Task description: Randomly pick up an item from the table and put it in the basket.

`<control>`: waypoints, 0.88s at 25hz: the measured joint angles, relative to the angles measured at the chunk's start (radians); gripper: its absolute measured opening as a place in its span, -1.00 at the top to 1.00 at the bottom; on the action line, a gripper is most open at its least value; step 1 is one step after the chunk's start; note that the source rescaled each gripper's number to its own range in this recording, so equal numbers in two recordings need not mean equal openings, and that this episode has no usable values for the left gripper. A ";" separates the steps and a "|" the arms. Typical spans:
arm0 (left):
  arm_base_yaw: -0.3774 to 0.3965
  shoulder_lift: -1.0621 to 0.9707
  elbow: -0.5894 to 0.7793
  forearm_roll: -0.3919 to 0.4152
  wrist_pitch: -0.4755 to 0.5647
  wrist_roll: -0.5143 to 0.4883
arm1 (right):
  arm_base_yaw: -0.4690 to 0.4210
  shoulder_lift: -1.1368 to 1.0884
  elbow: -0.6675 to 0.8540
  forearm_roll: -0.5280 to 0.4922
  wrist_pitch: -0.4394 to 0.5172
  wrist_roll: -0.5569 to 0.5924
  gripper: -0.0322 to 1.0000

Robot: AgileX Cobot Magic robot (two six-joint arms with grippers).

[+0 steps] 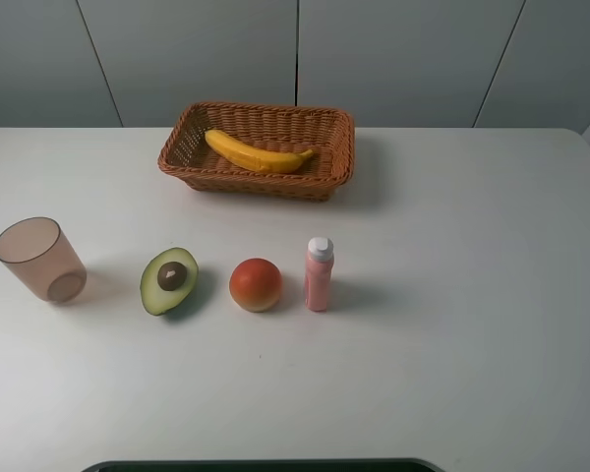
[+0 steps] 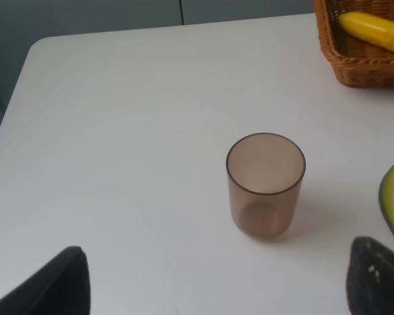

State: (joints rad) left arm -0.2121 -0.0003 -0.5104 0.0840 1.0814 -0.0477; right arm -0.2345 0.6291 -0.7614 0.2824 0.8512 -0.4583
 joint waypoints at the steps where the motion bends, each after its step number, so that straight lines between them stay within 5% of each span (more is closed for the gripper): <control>1: 0.000 0.000 0.000 0.000 0.000 0.000 | 0.000 -0.059 0.023 0.002 0.000 -0.002 -1.00; 7: 0.000 0.000 0.000 0.002 0.000 0.000 | 0.011 -0.271 0.121 0.016 0.028 -0.005 -1.00; 12: 0.000 0.000 0.000 0.004 0.000 0.000 | 0.146 -0.320 0.174 0.015 0.044 0.008 -1.00; 22: 0.000 0.000 0.000 0.004 0.000 0.000 | 0.233 -0.452 0.192 -0.172 0.191 0.265 -1.00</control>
State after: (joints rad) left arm -0.2121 -0.0003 -0.5104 0.0878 1.0814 -0.0477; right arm -0.0018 0.1767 -0.5696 0.1108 1.0418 -0.1930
